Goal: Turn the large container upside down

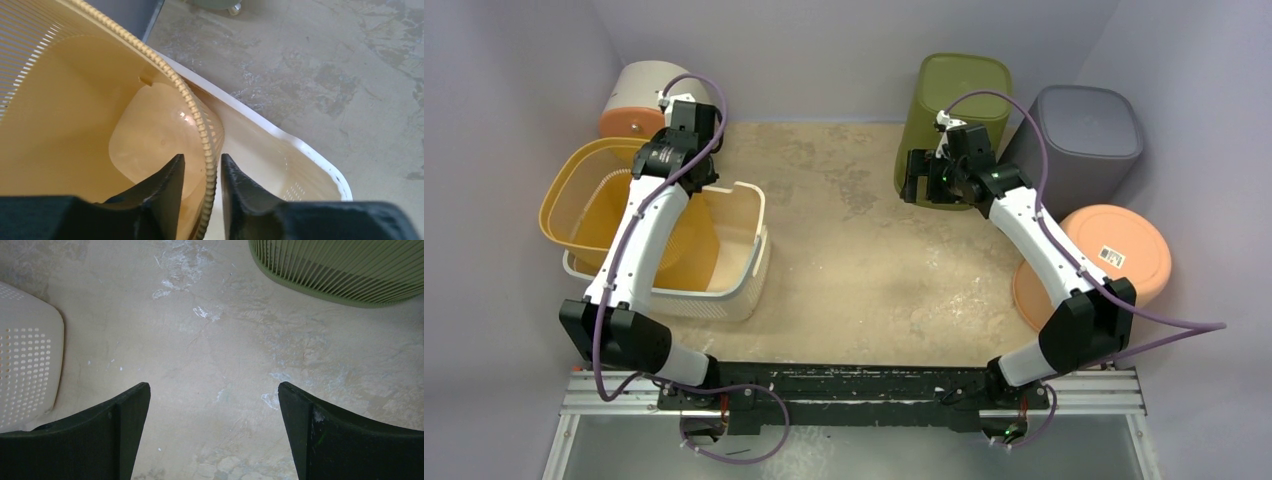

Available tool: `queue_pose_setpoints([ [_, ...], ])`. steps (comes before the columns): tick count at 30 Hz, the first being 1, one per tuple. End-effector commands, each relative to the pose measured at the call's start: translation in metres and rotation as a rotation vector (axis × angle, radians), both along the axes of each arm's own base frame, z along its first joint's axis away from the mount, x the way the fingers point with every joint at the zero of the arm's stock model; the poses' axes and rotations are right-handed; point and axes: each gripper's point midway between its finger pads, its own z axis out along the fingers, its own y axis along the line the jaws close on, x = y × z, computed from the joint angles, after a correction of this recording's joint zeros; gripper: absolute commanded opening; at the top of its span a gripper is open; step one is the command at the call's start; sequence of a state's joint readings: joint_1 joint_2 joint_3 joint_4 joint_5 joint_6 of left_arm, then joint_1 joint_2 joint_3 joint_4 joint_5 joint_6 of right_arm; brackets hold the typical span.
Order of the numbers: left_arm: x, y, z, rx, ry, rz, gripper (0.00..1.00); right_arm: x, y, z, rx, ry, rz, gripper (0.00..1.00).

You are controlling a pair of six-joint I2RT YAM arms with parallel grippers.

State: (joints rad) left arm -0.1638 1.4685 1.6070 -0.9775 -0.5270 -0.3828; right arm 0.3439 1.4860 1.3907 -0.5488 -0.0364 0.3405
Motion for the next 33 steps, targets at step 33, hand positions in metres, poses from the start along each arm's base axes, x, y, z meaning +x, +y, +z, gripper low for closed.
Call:
queue_pose_setpoints([
  [33, -0.061, -0.065, 0.348, -0.581, -1.058, -0.278, 0.00, 0.035, -0.008, 0.146, 0.047, -0.357, -0.072, 1.00],
])
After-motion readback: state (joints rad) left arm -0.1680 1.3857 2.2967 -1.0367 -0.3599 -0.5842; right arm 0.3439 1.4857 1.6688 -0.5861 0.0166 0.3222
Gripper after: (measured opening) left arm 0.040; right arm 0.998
